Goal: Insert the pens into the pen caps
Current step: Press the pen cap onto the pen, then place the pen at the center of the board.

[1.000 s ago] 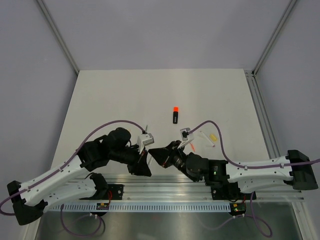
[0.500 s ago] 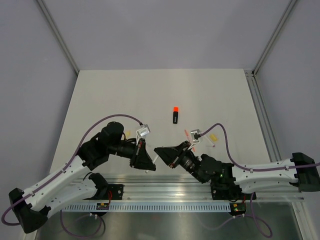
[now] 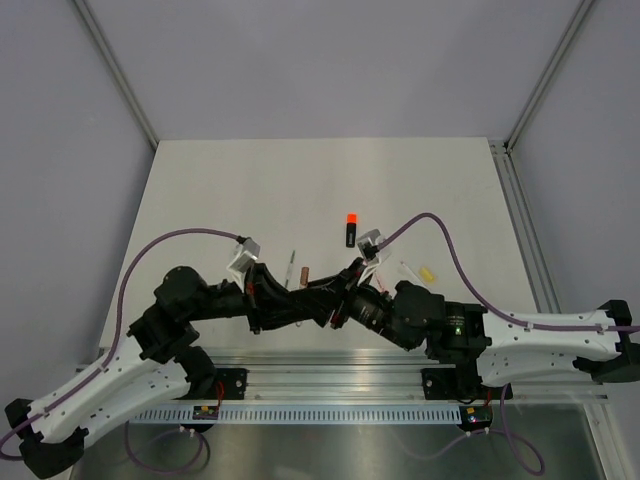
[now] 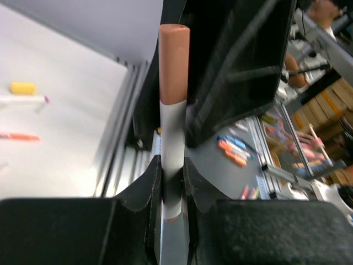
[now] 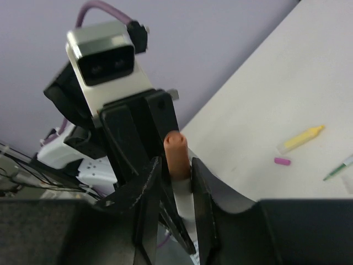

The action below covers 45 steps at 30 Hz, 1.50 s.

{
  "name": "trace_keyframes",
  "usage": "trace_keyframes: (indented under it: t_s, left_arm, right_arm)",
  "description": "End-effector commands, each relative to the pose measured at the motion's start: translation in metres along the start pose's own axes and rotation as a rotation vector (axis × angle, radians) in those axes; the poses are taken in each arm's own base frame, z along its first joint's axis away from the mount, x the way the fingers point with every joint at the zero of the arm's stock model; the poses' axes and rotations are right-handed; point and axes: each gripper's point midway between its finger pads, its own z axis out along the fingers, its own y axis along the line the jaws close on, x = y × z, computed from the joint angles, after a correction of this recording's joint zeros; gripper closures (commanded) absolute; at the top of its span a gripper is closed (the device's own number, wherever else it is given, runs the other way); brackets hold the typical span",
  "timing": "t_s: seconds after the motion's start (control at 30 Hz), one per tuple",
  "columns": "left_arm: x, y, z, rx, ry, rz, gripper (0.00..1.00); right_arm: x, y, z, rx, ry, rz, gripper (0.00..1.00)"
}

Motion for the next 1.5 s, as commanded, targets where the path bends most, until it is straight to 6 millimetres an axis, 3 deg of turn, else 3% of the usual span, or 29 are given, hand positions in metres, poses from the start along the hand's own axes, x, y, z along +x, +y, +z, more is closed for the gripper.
trace_keyframes:
  t_s: [0.0, 0.13, 0.3, 0.47, 0.63, 0.77, 0.87, 1.07, 1.33, 1.47]
  left_arm:
    - [-0.055, 0.003, -0.001, -0.038, -0.274, 0.105, 1.0]
    - [-0.043, 0.008, -0.004, -0.045, -0.269, 0.082, 1.0]
    - [-0.036, 0.011, -0.007, -0.06, -0.265, 0.084, 1.0]
    - [-0.038, 0.006, -0.011, -0.053, -0.269, 0.106, 1.0]
    - [-0.039, 0.004, -0.011, -0.04, -0.268, 0.117, 1.0]
    - [-0.037, 0.007, -0.008, -0.047, -0.258, 0.112, 1.0]
    - [-0.041, 0.012, -0.008, -0.075, -0.277, 0.113, 1.0]
    - [-0.046, 0.026, -0.003, -0.129, -0.291, 0.08, 1.0]
    - [-0.045, 0.03, 0.006, -0.114, -0.285, 0.059, 1.0]
    - [-0.045, 0.029, 0.006, -0.113, -0.278, 0.067, 1.0]
  right_arm:
    - [0.024, -0.005, -0.009, 0.052, 0.18, -0.095, 0.57]
    - [-0.013, 0.01, -0.005, 0.052, 0.132, -0.112, 0.41]
    - [-0.044, 0.033, -0.007, 0.003, 0.112, -0.151, 0.3]
    - [-0.064, 0.023, -0.017, 0.051, 0.104, -0.187, 0.18]
    - [-0.087, 0.019, -0.017, 0.06, 0.075, -0.21, 0.2]
    - [-0.082, 0.017, -0.01, 0.062, 0.096, -0.216, 0.24]
    - [-0.065, 0.01, -0.005, 0.075, 0.125, -0.203, 0.26]
    - [-0.023, -0.01, -0.001, 0.092, 0.204, -0.186, 0.42]
    - [-0.014, -0.022, 0.003, 0.113, 0.193, -0.184, 0.48]
    - [-0.013, -0.025, 0.004, 0.105, 0.183, -0.169, 0.56]
